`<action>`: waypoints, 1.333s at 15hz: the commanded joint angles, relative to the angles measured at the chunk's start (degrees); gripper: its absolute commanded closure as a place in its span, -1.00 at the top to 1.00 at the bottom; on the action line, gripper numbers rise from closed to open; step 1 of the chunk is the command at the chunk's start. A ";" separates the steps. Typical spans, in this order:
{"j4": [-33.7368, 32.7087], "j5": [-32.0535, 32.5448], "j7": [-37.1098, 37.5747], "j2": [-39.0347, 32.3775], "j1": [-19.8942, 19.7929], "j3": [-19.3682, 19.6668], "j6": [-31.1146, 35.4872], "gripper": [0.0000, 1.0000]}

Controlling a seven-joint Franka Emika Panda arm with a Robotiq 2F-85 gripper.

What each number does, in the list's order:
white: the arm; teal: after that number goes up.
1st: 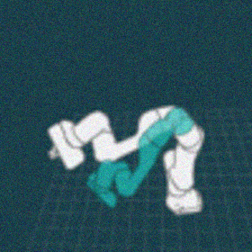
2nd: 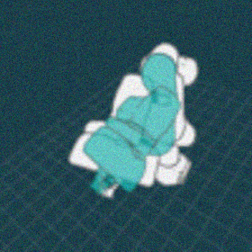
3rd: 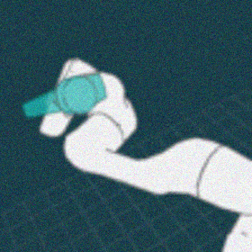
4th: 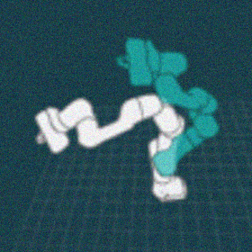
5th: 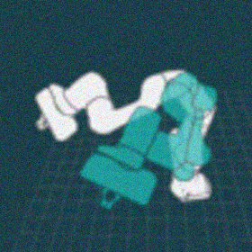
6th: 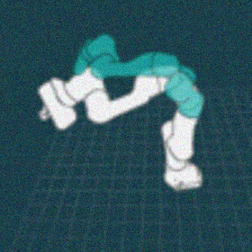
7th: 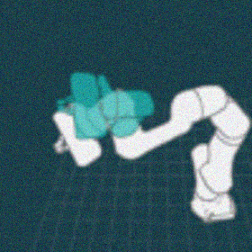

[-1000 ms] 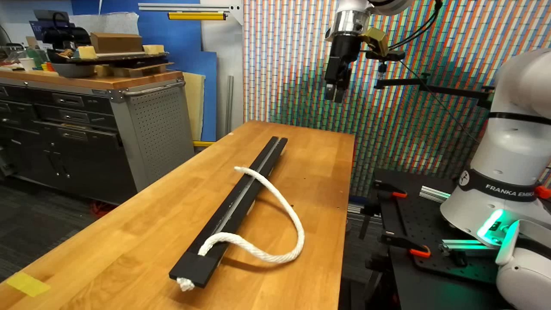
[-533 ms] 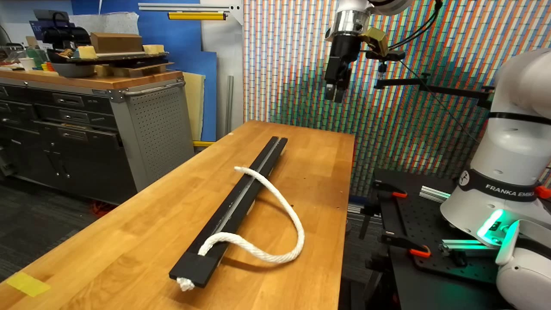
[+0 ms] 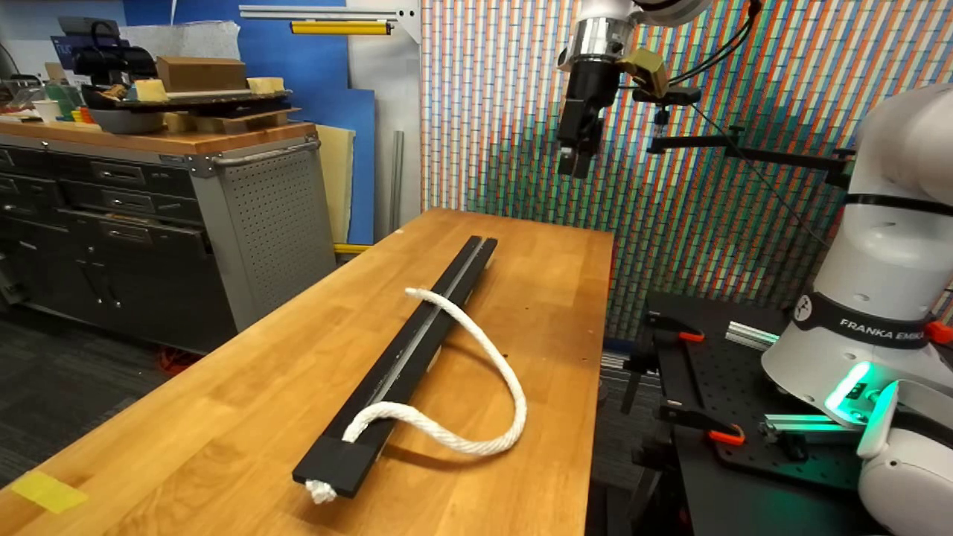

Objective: Align the rope with the center of the black object

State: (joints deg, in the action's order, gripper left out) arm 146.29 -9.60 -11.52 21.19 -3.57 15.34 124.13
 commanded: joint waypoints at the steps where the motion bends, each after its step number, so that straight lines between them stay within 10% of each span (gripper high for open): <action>1: -2.65 -1.65 2.62 -4.40 0.71 -4.24 5.55 1.00; 8: -10.34 2.61 16.31 -16.98 0.50 -11.34 16.26 1.00; 20: -26.16 11.34 22.94 -32.77 3.24 -13.54 12.38 1.00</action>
State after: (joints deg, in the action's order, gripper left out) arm 125.17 1.28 10.32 -8.01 -1.24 2.22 138.50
